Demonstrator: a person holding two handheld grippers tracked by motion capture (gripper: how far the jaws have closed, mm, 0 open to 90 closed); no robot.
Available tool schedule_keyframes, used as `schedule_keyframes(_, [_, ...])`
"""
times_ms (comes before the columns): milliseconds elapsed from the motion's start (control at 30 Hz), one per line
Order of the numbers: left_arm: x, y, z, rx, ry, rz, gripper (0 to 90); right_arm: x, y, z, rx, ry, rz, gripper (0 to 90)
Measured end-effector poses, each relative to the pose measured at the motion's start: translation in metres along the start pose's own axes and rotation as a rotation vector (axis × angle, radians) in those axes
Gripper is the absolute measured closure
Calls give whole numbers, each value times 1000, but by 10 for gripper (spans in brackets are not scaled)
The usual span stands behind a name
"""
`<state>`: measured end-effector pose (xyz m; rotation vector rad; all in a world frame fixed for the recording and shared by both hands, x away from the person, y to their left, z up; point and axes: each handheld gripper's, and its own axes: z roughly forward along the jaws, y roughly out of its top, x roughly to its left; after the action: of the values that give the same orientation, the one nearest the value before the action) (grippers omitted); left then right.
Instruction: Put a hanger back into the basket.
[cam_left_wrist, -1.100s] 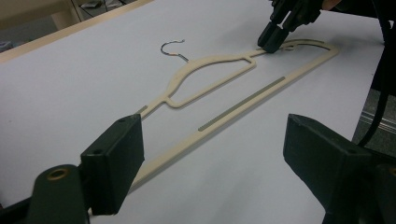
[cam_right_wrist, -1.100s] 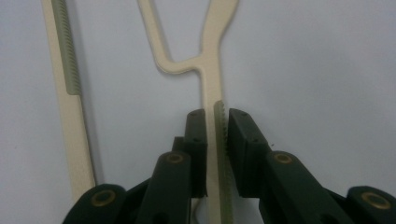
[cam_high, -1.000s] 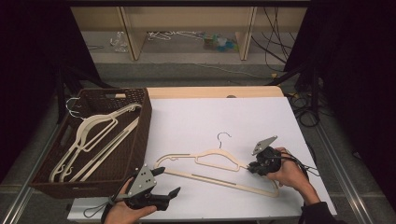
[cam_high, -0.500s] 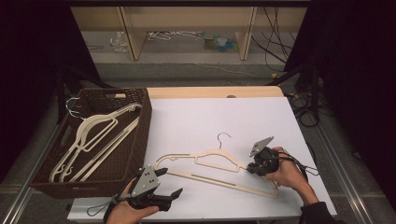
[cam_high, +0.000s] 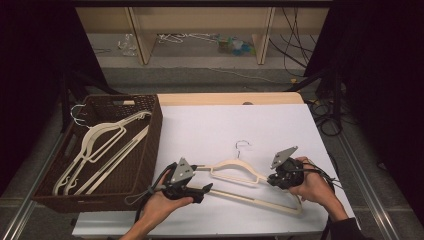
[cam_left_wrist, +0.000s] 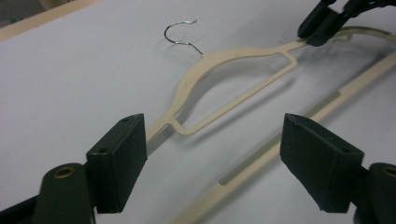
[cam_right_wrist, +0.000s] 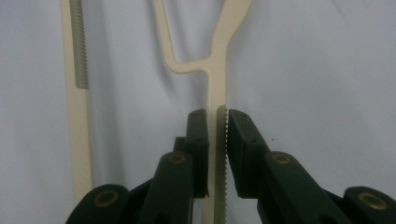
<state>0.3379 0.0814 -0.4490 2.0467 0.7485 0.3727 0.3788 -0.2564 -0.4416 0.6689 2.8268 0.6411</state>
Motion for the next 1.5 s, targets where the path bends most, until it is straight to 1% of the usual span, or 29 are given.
schedule_keyframes(33, [2,2,7,-1,4,-11,229,1,-1,-1,1,0,-1,796])
schedule_keyframes(67, [5,5,14,22,1,-8,231,1,-2,-3,4,-1,-1,796])
schedule_keyframes(100, [7,6,20,28,1,-19,234,1,-3,-4,3,-2,1,795])
schedule_keyframes(167, [12,9,33,33,21,-31,244,1,-4,-5,2,-9,3,795])
schedule_keyframes(200, [14,10,39,46,23,-36,258,1,-4,-5,6,-8,2,795])
schedule_keyframes(233, [16,11,43,58,20,-32,267,1,-5,-6,6,-2,1,796])
schedule_keyframes(300, [19,14,54,73,37,-22,271,3,-5,-7,2,-6,4,795])
schedule_keyframes(333, [22,15,61,87,19,-10,274,3,-4,-8,5,-5,8,796])
schedule_keyframes(367, [22,16,65,90,2,-19,277,3,-4,-9,5,-6,1,795])
schedule_keyframes(433, [24,17,72,115,13,-7,279,4,-4,-9,0,-9,0,796])
schedule_keyframes(567, [25,19,85,136,-8,-6,308,5,-4,-11,-1,-7,-3,795])
schedule_keyframes(633, [23,21,90,144,-11,17,328,6,-3,-13,-1,-10,-9,796])
schedule_keyframes(667, [24,23,92,162,-21,26,331,7,-2,-14,-2,-14,-15,795])
schedule_keyframes(700, [23,24,95,170,-28,22,336,7,-2,-15,-2,-13,-18,795])
schedule_keyframes(767, [23,26,99,175,-33,33,366,8,-1,-16,-8,-15,-19,796])
schedule_keyframes(800, [22,27,101,178,-34,29,379,8,-1,-17,-7,-15,-22,795])
schedule_keyframes(833, [22,28,104,168,-39,36,393,8,-1,-17,-9,-14,-24,795])
schedule_keyframes(867, [22,28,105,164,-50,53,425,8,-1,-18,-9,-14,-25,795])
schedule_keyframes(900, [20,28,107,167,-69,53,443,8,-1,-17,-13,-16,-26,795])
schedule_keyframes(967, [20,29,109,189,-79,78,473,9,-1,-18,-12,-15,-23,795])
schedule_keyframes(1000, [20,29,110,194,-81,82,496,9,-1,-18,-12,-13,-21,795])
schedule_keyframes(1033, [22,30,110,216,-86,104,521,9,-1,-18,-15,-14,-28,795])
schedule_keyframes(1067, [21,29,111,202,-81,85,553,9,-1,-19,-16,-12,-30,795])
schedule_keyframes(1133, [23,31,112,191,-94,74,606,9,-1,-19,-19,-14,-34,794])
schedule_keyframes(1200, [25,33,109,187,-120,87,662,9,-1,-19,-20,-8,-36,795])
schedule_keyframes(1233, [25,34,108,186,-120,98,679,9,-1,-19,-23,-11,-33,794])
schedule_keyframes(1333, [25,37,103,180,-138,115,698,9,-1,-20,-26,-9,-41,795])
schedule_keyframes(1433, [27,40,94,169,-160,123,708,9,-1,-21,-31,-8,-46,795])
schedule_keyframes(1500, [28,43,85,162,-180,141,715,9,-2,-22,-38,-2,-49,797])
